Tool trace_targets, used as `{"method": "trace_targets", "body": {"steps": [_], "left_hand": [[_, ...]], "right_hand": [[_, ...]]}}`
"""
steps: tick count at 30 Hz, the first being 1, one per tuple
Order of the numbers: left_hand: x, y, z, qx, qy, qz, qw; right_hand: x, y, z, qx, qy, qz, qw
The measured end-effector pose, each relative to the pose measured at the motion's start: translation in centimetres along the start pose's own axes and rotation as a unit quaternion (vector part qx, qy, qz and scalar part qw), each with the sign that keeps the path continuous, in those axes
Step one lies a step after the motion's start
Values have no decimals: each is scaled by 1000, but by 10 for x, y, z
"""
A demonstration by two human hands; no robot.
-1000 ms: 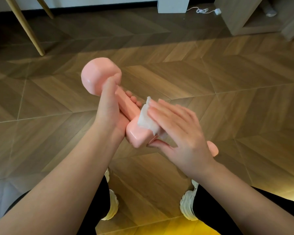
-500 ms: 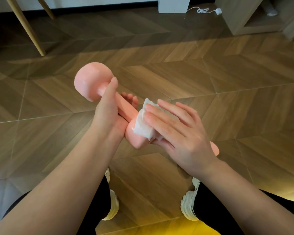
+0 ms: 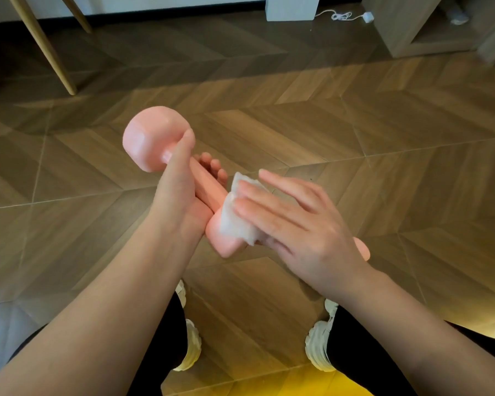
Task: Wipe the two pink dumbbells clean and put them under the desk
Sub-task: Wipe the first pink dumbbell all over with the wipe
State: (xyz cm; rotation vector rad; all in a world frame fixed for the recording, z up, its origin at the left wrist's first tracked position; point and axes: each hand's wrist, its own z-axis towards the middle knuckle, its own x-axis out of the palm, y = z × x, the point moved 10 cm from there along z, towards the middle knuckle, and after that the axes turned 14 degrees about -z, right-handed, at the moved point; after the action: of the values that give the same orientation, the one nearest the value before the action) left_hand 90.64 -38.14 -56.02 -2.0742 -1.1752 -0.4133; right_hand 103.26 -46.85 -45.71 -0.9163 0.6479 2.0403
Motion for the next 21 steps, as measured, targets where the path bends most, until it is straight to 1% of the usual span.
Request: {"method": "trace_targets", "body": {"steps": [2,3,7,9,10,12,14,16,18,20,21], "left_hand": [[-5,0,0,0,-24,24,999],[-6,0,0,-2,-27,29,999],[-6,1,3,1,-20,12,1000],[-8,0,4,10,-25,-4,1000],[-8,-1,4,11,-28,-13,999],[-11,-2,5,9,-38,-28,999],[-13,-3,7,5,-48,-43,998],[-14,-3,7,2,-58,-50,997],[-13,-3,7,2,-65,-50,997],[-14,-3,8,3,-67,-49,997],[-15,-3,9,3,-66,-50,997]], "right_hand": [[8,6,-2,-16,25,-12,999],[13,4,-4,-10,42,-23,999],[34,-16,-9,77,134,-38,987],[40,-19,-12,102,174,-12,979],[40,-18,-11,101,180,11,978],[33,-11,-8,78,157,41,984],[19,-4,-4,45,99,38,993],[13,-1,-2,38,62,22,997],[18,-8,-4,71,70,9,995],[26,-17,-8,110,102,19,989],[28,-17,-8,112,114,29,987]]}}
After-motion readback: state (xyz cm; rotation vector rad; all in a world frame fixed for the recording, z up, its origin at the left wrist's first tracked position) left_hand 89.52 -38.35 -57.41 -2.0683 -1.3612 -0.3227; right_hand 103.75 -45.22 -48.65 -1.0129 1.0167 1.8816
